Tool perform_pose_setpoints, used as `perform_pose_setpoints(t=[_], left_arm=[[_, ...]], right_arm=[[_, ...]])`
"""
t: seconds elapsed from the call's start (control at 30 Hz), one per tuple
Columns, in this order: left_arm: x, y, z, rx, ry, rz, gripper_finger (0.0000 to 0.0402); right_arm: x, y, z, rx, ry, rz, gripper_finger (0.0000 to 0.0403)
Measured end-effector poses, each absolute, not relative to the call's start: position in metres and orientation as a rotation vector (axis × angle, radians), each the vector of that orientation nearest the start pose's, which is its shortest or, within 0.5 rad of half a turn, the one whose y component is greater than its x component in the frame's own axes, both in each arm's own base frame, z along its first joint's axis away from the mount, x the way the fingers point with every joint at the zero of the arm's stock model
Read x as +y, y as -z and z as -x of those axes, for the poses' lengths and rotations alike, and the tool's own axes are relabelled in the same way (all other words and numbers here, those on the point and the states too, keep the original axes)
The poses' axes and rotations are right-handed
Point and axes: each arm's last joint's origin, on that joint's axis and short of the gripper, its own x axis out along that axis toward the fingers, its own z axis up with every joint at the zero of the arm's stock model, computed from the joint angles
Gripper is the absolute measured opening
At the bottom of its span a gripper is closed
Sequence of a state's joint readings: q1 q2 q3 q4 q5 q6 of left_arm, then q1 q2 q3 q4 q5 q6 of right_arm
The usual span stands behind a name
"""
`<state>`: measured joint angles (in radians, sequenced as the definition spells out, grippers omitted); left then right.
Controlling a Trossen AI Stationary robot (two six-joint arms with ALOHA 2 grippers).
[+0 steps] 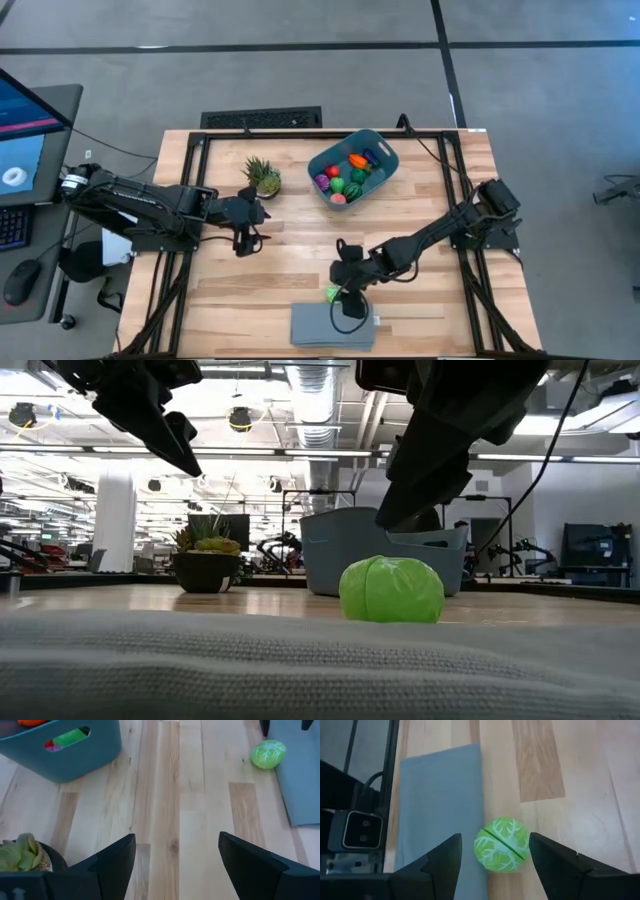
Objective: Pick and placing Produce into tupperware
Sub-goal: Put the cabbage into the bin
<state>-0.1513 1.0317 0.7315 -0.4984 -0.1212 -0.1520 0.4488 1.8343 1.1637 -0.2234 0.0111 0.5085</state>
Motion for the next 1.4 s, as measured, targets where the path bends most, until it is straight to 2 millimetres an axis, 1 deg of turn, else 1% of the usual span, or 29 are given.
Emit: perform_pose_setpoints(t=[0.27, 0.43, 0.53, 0.93, 1.03, 1.13, 1.3, 1.4], left_arm=[[-0.026, -0.246, -0.202, 0.791, -0.057, 0.026, 0.0274], [-0.026, -0.246, -0.202, 0.790, -0.075, 0.019, 0.0274], [-0.026, -0.246, -0.202, 0.789, -0.079, 0.017, 0.0274], [-0.026, -0.245, -0.201, 0.792, -0.081, 0.023, 0.0274], [-0.026, -0.245, -0.201, 0.792, -0.082, 0.024, 0.0274], [-0.026, -0.245, -0.201, 0.793, -0.082, 0.024, 0.0274], [-0.026, -0.245, -0.201, 0.792, -0.088, 0.021, 0.0274], [-0.025, -0.245, -0.201, 0.791, -0.101, 0.016, 0.0274]], right_arm=[[0.158, -0.178, -0.344, 0.951, -0.209, -0.222, 0.0256], [0.160, -0.171, -0.345, 0.981, -0.260, -0.235, 0.0256], [0.161, -0.172, -0.346, 0.973, -0.280, -0.249, 0.0256], [0.141, -0.172, -0.355, 0.959, -0.218, -0.277, 0.0256], [0.137, -0.172, -0.356, 0.967, -0.234, -0.297, 0.0258], [0.135, -0.172, -0.357, 0.974, -0.243, -0.308, 0.0272], [0.136, -0.172, -0.357, 0.975, -0.244, -0.307, 0.0309], [0.138, -0.172, -0.356, 0.976, -0.251, -0.302, 0.0322]])
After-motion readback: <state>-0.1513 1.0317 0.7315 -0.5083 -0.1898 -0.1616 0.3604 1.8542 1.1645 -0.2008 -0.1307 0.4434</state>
